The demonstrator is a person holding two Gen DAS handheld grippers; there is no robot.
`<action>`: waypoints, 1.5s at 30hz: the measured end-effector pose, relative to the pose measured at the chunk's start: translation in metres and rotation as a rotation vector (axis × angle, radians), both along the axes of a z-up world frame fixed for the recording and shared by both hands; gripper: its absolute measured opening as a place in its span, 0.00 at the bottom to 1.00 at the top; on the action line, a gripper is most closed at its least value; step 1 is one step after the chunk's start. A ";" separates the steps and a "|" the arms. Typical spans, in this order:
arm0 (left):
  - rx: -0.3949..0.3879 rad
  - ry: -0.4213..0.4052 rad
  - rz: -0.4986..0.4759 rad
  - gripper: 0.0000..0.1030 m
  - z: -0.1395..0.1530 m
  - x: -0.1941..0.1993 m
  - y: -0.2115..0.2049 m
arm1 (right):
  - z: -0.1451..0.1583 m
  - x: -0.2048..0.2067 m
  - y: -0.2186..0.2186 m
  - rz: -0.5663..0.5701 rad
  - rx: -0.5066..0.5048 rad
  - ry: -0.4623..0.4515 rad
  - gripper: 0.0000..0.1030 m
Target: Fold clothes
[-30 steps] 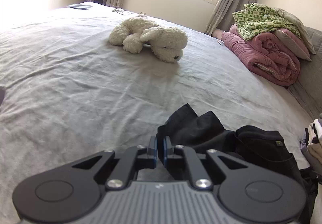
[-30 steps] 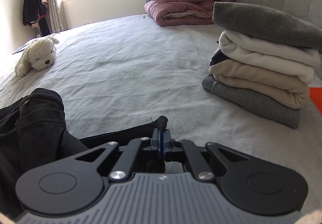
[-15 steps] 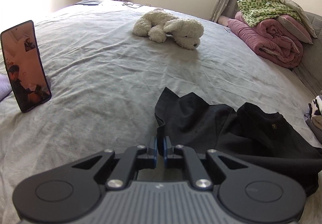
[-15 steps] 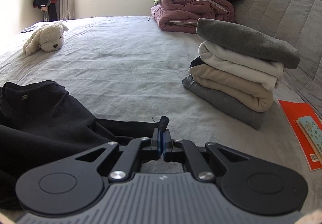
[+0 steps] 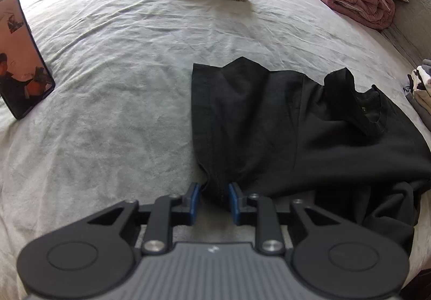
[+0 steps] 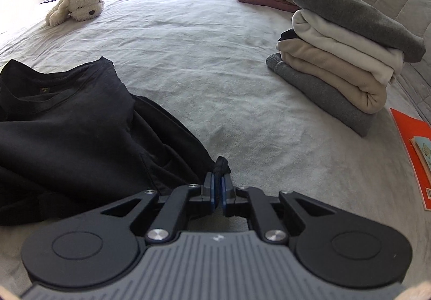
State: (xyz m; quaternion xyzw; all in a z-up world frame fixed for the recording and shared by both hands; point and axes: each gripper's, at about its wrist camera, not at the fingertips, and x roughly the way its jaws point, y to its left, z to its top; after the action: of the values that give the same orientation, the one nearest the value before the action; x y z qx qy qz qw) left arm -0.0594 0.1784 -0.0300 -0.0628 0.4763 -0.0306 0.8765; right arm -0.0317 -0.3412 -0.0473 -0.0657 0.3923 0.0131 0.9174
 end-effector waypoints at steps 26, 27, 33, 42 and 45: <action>-0.136 -0.103 0.030 0.48 0.012 0.092 -0.071 | 0.006 0.067 0.045 0.175 0.126 0.050 0.43; -0.135 -0.099 0.024 0.48 0.011 0.093 -0.075 | 0.005 0.068 0.047 0.189 0.123 0.055 0.43; -0.084 -0.067 -0.003 0.48 0.000 0.097 -0.088 | 0.002 0.069 0.061 0.274 0.108 0.087 0.29; -0.042 -0.069 0.003 0.48 -0.008 0.097 -0.091 | 0.012 0.058 0.036 0.122 0.022 -0.006 0.03; -0.034 -0.073 -0.001 0.48 -0.008 0.095 -0.092 | 0.015 0.055 0.028 0.071 -0.007 -0.037 0.03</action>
State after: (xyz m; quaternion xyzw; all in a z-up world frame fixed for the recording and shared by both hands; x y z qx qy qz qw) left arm 0.0360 0.0868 -0.0382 -0.0766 0.4432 -0.0413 0.8922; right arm 0.0231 -0.3134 -0.0325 -0.0831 0.3729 0.0430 0.9232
